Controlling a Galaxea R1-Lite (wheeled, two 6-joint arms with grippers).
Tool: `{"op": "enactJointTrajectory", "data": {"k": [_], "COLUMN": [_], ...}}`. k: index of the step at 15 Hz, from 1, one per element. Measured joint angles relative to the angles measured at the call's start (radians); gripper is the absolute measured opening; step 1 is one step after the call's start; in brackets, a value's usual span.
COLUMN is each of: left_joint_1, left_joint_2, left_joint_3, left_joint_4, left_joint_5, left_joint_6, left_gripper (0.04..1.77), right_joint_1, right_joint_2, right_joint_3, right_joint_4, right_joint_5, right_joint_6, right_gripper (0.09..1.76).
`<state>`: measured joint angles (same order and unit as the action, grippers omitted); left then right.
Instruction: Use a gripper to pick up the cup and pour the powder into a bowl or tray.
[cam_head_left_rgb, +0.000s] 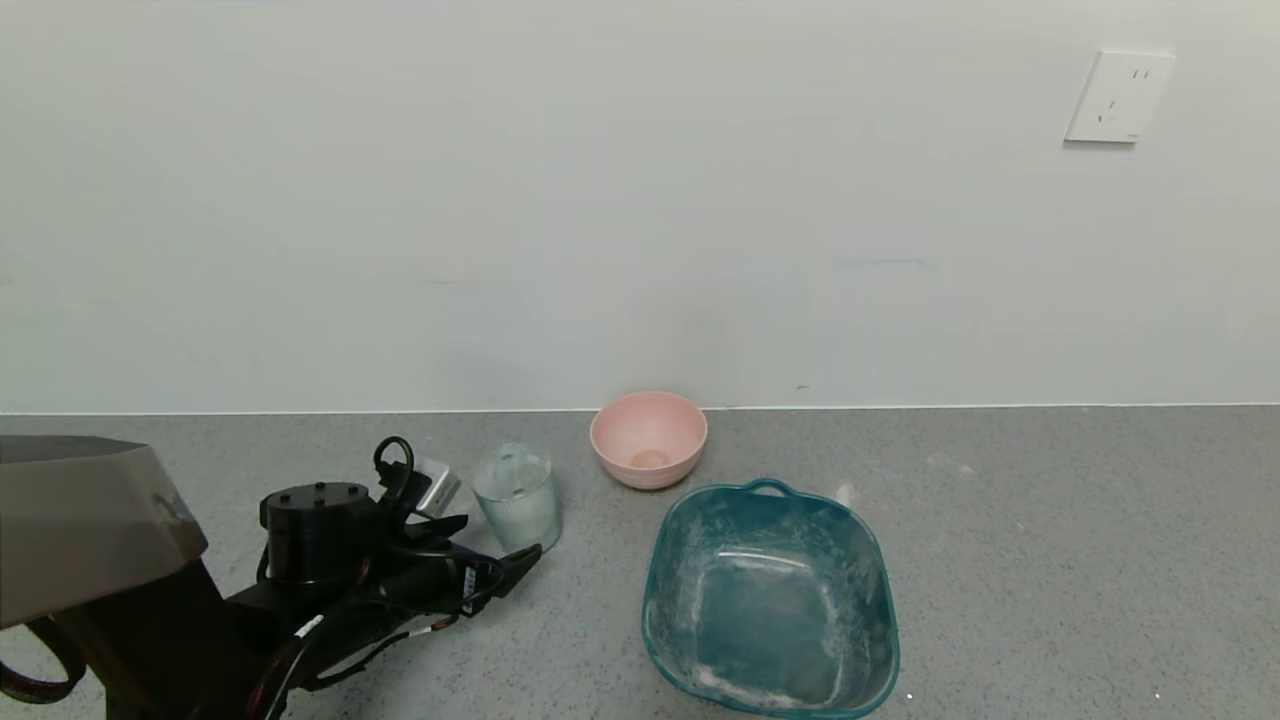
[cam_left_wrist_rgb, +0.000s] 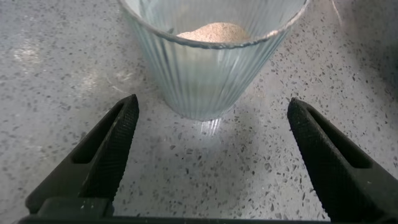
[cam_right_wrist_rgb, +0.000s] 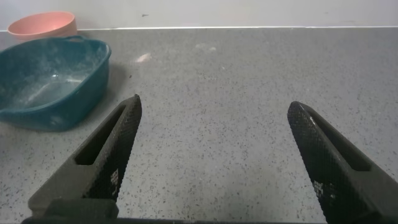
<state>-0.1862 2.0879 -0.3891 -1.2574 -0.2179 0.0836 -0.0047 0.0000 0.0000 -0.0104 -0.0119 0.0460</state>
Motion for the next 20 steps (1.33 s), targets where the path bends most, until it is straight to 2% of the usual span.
{"op": "enactJointTrajectory", "data": {"k": [3, 7, 14, 20], "left_joint_1": [-0.012, -0.015, -0.016, -0.026], "left_joint_2": [0.068, 0.139, 0.201, 0.214], "left_joint_3": [-0.005, 0.001, -0.058, -0.103], "left_joint_4": [-0.114, -0.249, -0.304, -0.304], "left_joint_5": [0.026, 0.031, 0.039, 0.041], "left_joint_6": [-0.01, -0.04, -0.094, -0.096], "left_gripper": [1.72, 1.72, 1.72, 1.72], "right_joint_1": [0.0, 0.0, 0.0, 0.0], "right_joint_2": [0.0, 0.0, 0.0, 0.0], "right_joint_3": [0.0, 0.0, 0.0, 0.0], "right_joint_4": [0.0, 0.0, 0.0, 0.0], "right_joint_5": [0.0, 0.0, 0.0, 0.0], "right_joint_6": [0.0, 0.0, 0.0, 0.0], "right_gripper": [1.71, 1.71, 1.71, 1.71]}}
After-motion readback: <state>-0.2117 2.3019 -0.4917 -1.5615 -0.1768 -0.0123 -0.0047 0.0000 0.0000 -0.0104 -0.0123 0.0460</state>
